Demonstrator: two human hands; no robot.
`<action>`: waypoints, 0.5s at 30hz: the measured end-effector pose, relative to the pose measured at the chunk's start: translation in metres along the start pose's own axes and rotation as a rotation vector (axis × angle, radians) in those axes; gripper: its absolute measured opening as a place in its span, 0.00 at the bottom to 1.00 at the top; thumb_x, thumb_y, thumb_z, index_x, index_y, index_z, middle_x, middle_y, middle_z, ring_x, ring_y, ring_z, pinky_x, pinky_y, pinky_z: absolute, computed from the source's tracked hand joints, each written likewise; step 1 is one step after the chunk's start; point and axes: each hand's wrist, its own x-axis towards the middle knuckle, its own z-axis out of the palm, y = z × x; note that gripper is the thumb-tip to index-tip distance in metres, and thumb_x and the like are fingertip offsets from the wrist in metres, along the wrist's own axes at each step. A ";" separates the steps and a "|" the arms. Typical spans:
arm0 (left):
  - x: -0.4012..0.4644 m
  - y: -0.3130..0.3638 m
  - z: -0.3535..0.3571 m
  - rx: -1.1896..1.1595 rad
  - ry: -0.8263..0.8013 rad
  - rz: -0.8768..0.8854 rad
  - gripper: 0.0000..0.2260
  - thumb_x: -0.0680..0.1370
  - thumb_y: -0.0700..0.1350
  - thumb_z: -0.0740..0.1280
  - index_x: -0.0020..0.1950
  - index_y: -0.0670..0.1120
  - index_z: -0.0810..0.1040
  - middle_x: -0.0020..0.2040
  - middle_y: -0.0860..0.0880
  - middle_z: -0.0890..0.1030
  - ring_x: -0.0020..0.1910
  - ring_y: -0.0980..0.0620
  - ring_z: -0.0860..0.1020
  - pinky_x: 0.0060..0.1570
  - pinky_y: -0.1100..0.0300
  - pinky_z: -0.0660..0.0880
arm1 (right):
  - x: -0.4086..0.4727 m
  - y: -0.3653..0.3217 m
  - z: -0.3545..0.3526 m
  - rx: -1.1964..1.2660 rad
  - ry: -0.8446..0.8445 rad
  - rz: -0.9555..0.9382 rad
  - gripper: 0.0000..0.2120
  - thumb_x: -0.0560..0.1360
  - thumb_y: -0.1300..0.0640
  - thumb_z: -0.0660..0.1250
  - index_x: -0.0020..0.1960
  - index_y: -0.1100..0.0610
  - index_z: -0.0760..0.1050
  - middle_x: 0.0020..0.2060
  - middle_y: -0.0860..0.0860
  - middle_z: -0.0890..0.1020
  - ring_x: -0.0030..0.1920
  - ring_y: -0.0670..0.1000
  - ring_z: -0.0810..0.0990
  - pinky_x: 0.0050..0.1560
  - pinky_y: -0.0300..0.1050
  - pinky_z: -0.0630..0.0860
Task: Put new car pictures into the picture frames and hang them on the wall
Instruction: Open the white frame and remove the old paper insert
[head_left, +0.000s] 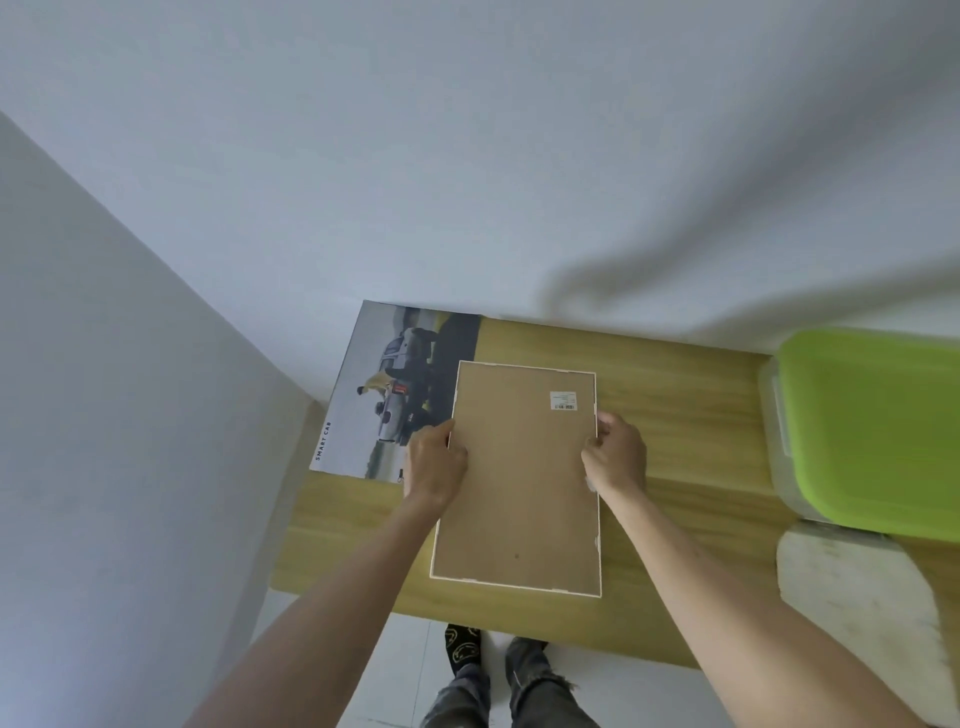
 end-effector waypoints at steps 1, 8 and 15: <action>-0.004 -0.002 -0.002 0.042 -0.023 0.040 0.08 0.75 0.40 0.64 0.51 0.46 0.81 0.44 0.44 0.79 0.44 0.48 0.75 0.41 0.60 0.73 | -0.010 0.002 -0.001 -0.071 0.010 -0.005 0.15 0.74 0.59 0.61 0.60 0.51 0.76 0.55 0.51 0.77 0.48 0.57 0.80 0.46 0.49 0.79; -0.032 -0.014 -0.018 0.470 -0.336 0.256 0.40 0.75 0.54 0.72 0.78 0.42 0.54 0.80 0.46 0.53 0.78 0.46 0.56 0.70 0.49 0.64 | -0.060 0.034 0.012 -0.346 0.049 -0.028 0.10 0.78 0.52 0.61 0.52 0.54 0.78 0.55 0.53 0.77 0.54 0.56 0.78 0.48 0.47 0.75; -0.030 -0.030 -0.022 0.628 -0.541 0.246 0.58 0.68 0.56 0.77 0.79 0.42 0.36 0.79 0.46 0.36 0.79 0.44 0.52 0.74 0.49 0.57 | -0.069 0.029 0.020 -0.270 0.050 0.068 0.11 0.77 0.55 0.62 0.46 0.57 0.82 0.53 0.54 0.80 0.51 0.59 0.80 0.42 0.44 0.73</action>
